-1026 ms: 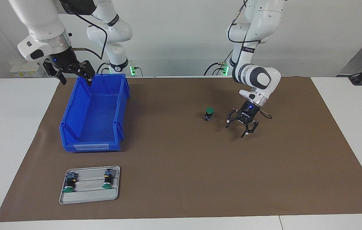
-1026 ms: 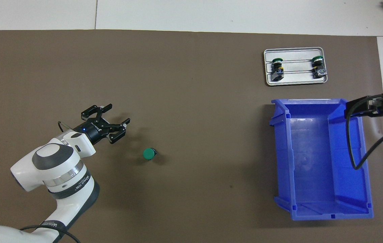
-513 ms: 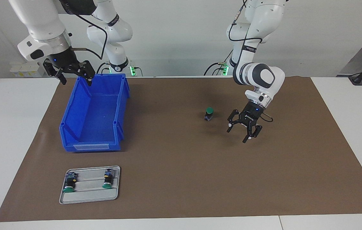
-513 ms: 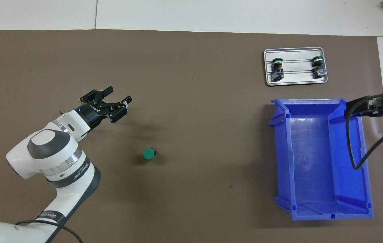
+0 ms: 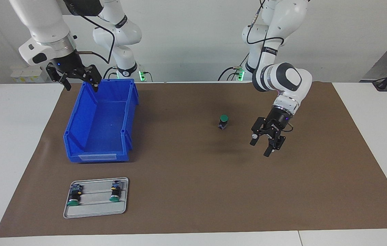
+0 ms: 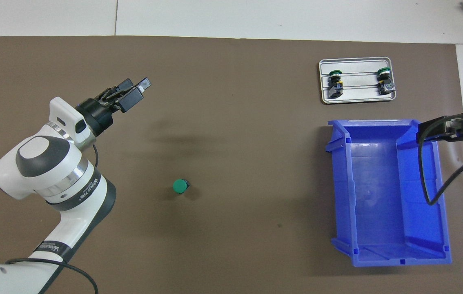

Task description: Place and press button with both arms

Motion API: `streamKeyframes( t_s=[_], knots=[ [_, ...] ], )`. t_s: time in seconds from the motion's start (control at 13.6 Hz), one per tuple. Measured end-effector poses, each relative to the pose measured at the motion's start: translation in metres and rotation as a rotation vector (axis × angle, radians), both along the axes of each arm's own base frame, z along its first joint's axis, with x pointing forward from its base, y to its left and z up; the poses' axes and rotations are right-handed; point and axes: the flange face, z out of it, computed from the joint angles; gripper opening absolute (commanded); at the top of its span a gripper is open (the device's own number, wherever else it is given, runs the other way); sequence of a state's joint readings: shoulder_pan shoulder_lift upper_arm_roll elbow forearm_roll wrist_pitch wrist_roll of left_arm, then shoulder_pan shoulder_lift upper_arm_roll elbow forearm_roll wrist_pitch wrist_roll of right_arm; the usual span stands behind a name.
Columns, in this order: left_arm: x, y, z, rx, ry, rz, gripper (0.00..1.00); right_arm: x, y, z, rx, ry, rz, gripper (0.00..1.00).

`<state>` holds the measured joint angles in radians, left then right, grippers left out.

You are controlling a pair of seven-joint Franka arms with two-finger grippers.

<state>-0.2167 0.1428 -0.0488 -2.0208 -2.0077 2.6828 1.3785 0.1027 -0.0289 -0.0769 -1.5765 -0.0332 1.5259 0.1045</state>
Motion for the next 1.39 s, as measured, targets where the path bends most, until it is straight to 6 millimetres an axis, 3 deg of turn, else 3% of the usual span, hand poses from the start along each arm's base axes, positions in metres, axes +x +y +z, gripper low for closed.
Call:
streamKeyframes(
  t_s=[0.37, 0.73, 1.1, 1.39],
  knots=[
    [0.018, 0.029, 0.027, -0.212, 0.124, 0.137, 0.87, 0.000, 0.000, 0.000, 0.000, 0.000, 0.000, 1.00],
    [0.037, 0.052, 0.067, -0.361, 0.221, 0.221, 0.88, 0.000, 0.000, 0.000, 0.000, 0.000, 0.000, 1.00],
    [0.046, 0.086, 0.084, -0.498, 0.280, 0.318, 0.90, 0.000, 0.000, 0.000, 0.000, 0.000, 0.000, 1.00],
    [0.052, 0.099, 0.105, -0.579, 0.328, 0.358, 0.93, 0.000, 0.000, 0.000, 0.000, 0.000, 0.000, 1.00]
  ],
)
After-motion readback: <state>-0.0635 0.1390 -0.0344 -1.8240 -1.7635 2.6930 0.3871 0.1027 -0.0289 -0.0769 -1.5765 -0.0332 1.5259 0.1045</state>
